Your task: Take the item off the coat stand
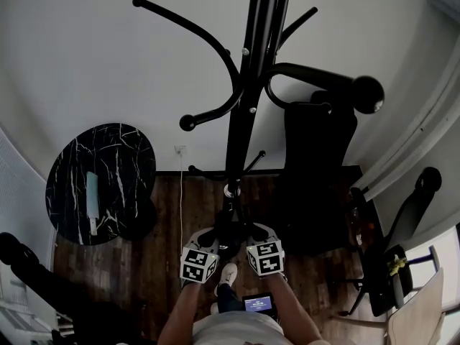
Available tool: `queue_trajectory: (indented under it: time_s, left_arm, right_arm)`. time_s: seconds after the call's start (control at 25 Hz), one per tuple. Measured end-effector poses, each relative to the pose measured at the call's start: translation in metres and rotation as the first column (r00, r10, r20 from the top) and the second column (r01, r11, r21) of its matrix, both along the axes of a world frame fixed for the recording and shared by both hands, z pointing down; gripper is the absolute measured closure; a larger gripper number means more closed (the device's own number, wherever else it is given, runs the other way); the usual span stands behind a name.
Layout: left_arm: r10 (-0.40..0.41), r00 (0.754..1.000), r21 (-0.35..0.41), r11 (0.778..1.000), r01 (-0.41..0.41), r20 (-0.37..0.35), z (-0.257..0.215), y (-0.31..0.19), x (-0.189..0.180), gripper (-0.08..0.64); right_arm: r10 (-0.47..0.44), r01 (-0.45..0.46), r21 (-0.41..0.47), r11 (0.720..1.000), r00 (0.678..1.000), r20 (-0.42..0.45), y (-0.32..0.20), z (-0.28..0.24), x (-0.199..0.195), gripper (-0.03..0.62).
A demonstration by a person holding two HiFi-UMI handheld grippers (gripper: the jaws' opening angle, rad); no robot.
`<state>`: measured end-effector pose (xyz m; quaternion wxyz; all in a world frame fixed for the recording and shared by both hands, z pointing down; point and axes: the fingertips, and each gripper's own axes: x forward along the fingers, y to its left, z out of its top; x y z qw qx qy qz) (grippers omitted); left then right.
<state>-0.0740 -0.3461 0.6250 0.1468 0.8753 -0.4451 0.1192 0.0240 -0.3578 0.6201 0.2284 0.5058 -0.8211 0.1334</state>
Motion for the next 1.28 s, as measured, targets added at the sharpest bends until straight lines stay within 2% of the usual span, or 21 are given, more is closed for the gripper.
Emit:
queue_trajectory:
  time_s: [0.64, 1.28]
  left_arm:
    - [-0.001, 1.000, 0.028, 1.000, 0.001, 0.007, -0.013, 0.030, 0.001, 0.531]
    - [-0.002, 1.000, 0.041, 0.999, 0.002, 0.010, -0.026, 0.049, 0.001, 0.531]
  right_arm:
    - [-0.009, 0.008, 0.031, 0.999, 1.000, 0.018, 0.035, -0.014, 0.005, 0.555]
    - [-0.005, 0.002, 0.044, 0.999, 0.998, 0.055, 0.049, -0.026, 0.003, 0.555]
